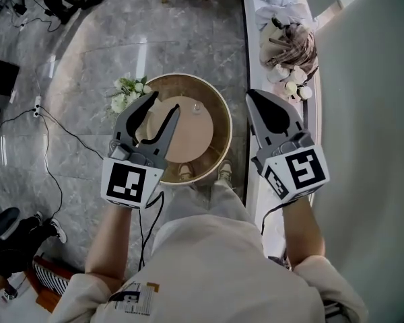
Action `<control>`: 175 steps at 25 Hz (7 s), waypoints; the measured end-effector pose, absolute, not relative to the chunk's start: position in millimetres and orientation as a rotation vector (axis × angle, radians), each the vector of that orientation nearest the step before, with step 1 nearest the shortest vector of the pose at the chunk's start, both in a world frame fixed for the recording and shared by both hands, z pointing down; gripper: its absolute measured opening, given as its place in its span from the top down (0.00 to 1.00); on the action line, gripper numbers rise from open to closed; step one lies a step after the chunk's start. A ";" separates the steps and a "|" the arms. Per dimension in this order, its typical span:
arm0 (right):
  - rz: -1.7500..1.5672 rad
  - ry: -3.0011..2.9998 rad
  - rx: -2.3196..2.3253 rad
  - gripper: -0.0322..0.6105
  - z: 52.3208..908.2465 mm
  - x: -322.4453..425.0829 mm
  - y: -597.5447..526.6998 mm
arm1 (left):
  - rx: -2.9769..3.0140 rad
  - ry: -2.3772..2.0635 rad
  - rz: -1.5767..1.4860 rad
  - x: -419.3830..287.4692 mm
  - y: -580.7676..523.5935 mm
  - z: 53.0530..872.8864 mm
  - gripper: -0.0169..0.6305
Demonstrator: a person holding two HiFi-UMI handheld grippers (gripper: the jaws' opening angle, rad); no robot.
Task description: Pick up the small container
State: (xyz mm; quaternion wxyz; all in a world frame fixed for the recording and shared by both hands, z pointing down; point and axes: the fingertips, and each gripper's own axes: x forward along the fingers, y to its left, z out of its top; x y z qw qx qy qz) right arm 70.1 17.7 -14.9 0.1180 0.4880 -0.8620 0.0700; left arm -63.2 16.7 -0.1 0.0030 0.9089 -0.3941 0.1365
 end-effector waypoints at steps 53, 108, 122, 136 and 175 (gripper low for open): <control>0.464 -2.464 1.159 0.93 350.6 24.6 -75.3 | 2.896 -0.656 0.735 20.2 -46.6 497.4 0.44; 0.515 -2.476 0.887 0.74 541.8 -11.0 -62.1 | 2.827 -0.474 0.938 43.1 -50.8 638.4 0.44; 0.500 -2.520 0.860 0.69 562.1 -21.7 -57.2 | 2.833 -0.465 0.934 42.5 -49.9 639.1 0.44; 0.412 -2.539 0.831 0.73 563.6 -22.0 -54.0 | 2.826 -0.448 0.950 43.3 -46.6 639.3 0.44; 0.223 -2.592 0.833 0.73 178.5 -22.2 -52.4 | 2.889 -0.582 0.958 41.0 -57.3 253.8 0.44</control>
